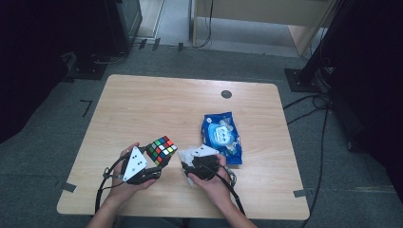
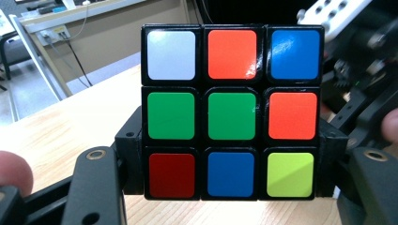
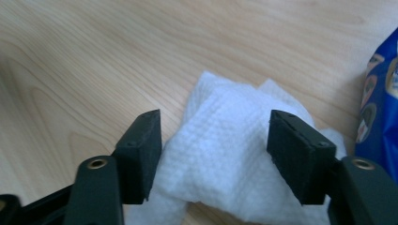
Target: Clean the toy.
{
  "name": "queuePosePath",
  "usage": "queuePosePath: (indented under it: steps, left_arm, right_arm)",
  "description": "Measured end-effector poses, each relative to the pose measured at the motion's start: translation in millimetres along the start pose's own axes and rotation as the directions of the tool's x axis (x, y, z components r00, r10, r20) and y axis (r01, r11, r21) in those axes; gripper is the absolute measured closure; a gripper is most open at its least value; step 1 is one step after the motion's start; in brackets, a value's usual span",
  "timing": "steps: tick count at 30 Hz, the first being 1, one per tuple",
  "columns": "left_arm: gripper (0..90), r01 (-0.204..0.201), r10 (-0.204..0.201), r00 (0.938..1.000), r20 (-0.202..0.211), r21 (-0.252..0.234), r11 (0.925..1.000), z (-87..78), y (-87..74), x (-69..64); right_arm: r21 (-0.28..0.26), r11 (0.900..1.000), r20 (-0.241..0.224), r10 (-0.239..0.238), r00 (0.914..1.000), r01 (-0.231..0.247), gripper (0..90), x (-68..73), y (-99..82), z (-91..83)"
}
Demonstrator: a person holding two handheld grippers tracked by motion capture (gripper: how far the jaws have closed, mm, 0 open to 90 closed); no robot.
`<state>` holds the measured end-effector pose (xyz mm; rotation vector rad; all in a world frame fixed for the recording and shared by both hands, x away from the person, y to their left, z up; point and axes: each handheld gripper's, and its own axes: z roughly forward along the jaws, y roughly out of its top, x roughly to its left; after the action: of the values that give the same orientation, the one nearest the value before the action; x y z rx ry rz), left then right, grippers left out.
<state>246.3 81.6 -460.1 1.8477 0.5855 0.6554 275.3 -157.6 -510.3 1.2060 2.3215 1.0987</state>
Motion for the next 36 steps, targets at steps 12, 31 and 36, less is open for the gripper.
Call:
queuePosePath:
  steps: [12,31,36]
  left_arm:
    - [34.1,0.003,-0.002,0.9998,0.019,-0.006,1.0000,0.5,-0.3,-1.8]
    - [34.1,-0.091,0.091,0.9924,0.083,-0.009,0.9958,9.1,6.6,-35.9]
    - [34.2,-0.104,0.106,0.9895,0.098,-0.027,0.9942,7.3,6.6,-37.2]
  right_arm:
    - [-0.054,0.9982,-0.044,0.025,0.9987,-0.028,86.3,-7.8,2.4,-15.1]
    - [-0.416,0.9084,-0.210,-0.141,0.9674,0.042,86.4,48.3,45.1,-100.8]
    - [-0.422,0.9066,-0.232,-0.089,0.9687,-0.017,86.3,38.1,43.5,-98.5]
